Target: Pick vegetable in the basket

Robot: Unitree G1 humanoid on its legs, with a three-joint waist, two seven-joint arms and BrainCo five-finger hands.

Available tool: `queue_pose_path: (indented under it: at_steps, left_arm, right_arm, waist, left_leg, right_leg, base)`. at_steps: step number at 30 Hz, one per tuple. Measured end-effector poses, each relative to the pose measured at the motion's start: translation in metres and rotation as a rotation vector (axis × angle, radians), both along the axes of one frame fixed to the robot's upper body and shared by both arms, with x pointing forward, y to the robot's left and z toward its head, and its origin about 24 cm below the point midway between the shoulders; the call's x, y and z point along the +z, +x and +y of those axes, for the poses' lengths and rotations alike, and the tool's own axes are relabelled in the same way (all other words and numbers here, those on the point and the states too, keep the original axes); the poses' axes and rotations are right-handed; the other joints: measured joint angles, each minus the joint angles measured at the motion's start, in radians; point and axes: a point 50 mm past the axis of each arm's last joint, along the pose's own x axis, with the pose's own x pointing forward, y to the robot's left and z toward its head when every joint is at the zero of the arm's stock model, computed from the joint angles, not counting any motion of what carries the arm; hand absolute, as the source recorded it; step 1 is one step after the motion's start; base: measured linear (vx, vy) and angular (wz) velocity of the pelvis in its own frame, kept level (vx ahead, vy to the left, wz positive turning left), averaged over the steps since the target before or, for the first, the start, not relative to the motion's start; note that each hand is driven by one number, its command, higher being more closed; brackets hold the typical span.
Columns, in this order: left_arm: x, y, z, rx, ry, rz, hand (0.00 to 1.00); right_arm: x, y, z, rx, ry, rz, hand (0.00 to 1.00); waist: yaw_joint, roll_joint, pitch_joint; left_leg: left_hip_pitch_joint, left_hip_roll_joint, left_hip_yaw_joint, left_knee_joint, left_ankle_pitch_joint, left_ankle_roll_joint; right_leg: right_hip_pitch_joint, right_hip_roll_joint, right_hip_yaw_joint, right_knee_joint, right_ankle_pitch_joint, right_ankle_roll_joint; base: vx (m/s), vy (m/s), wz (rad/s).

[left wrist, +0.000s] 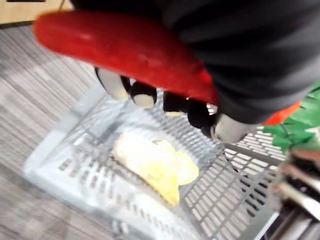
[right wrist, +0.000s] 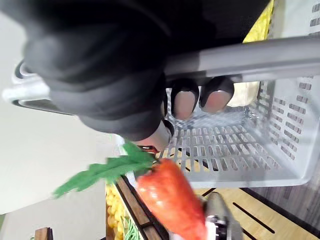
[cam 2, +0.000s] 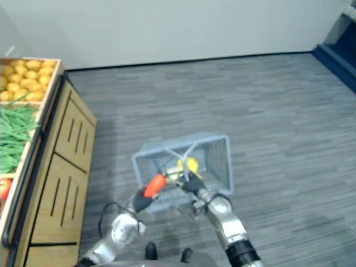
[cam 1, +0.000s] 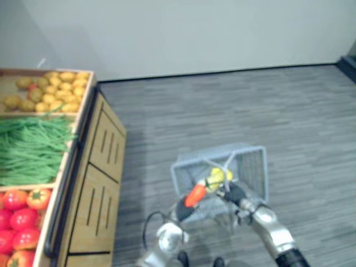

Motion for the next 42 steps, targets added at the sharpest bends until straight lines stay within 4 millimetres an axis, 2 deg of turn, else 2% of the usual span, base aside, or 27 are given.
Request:
queue_pose_path:
  at_steps: [3,8,14,18,24,25,30,37,42]
  left_arm:
    - [-0.011,-0.009,0.002,0.006,0.024,0.050,1.00]
    - [-0.020,-0.015,0.002,0.016,0.046,0.082,1.00]
    - [-0.025,-0.017,0.000,-0.003,0.111,0.080,1.00]
    - [-0.026,-0.006,-0.001,0.022,0.170,0.070,1.00]
    - [-0.014,0.017,0.002,0.074,0.201,-0.008,1.00]
    - [-0.011,0.023,0.003,0.087,0.206,-0.023,0.00]
    - [-0.007,0.029,0.003,0.104,0.208,-0.033,0.00]
    - [-0.006,0.032,0.002,0.109,0.207,-0.030,0.00]
    - [-0.007,0.032,0.006,0.184,0.113,0.009,0.00]
  right_arm:
    - [0.006,0.006,0.005,0.001,0.011,-0.022,1.00]
    - [0.011,0.012,0.011,0.009,0.052,-0.013,1.00]
    - [0.004,0.004,0.027,0.083,0.088,0.073,1.00]
    - [-0.007,-0.010,0.035,0.136,0.096,0.148,1.00]
    - [-0.025,-0.034,0.043,0.180,0.103,0.277,1.00]
    - [-0.028,-0.038,0.043,0.179,0.102,0.296,1.00]
    - [-0.029,-0.040,0.043,0.186,0.106,0.301,1.00]
    - [-0.029,-0.039,0.041,0.175,0.106,0.287,1.00]
    - [-0.028,-0.038,0.038,0.163,0.114,0.262,1.00]
  waist:
    - [0.001,0.002,-0.001]
    - [0.001,0.012,-0.010]
    - [-0.006,0.013,-0.013]
    - [-0.009,0.013,-0.013]
    - [-0.028,0.011,-0.012]
    - [-0.031,0.011,-0.012]
    - [-0.050,0.009,-0.011]
    - [-0.051,-0.003,-0.003]
    - [-0.051,-0.006,-0.001]
  left_leg:
    - [0.000,-0.013,0.001,-0.020,0.013,-0.003]
    - [0.009,-0.019,0.002,-0.098,0.060,-0.005]
    - [0.008,-0.013,0.013,-0.131,0.084,0.000]
    - [0.005,-0.011,0.035,-0.134,0.084,0.000]
    - [-0.004,-0.012,0.058,-0.133,0.084,0.001]
    - [-0.008,-0.013,0.057,-0.132,0.084,0.001]
    - [-0.009,-0.012,0.060,-0.129,0.082,-0.001]
    - [-0.006,-0.009,0.068,-0.129,0.078,-0.008]
    - [0.003,-0.009,0.077,-0.130,0.077,-0.008]
  right_leg:
    - [0.014,-0.004,0.001,-0.052,0.010,0.015]
    - [0.015,0.002,-0.008,-0.112,0.030,0.011]
    - [0.028,0.018,-0.013,-0.179,0.064,0.021]
    - [0.031,0.018,-0.014,-0.206,0.077,0.027]
    - [0.028,0.019,0.001,-0.230,0.102,0.023]
    - [0.027,0.020,0.000,-0.233,0.112,0.014]
    - [0.029,0.022,0.000,-0.244,0.113,0.015]
    - [0.032,0.024,0.002,-0.245,0.113,0.015]
    - [0.037,0.024,0.011,-0.245,0.113,0.015]
  base:
    - [-0.07,0.032,-0.02]
    - [-0.12,-0.008,0.00]
    - [-0.09,0.005,-0.03]
    - [0.00,0.031,-0.09]
    - [0.08,0.022,-0.10]
    - [0.07,0.004,-0.01]
    - [0.07,0.005,-0.02]
    - [0.01,0.006,-0.01]
    - [0.00,0.015,-0.04]
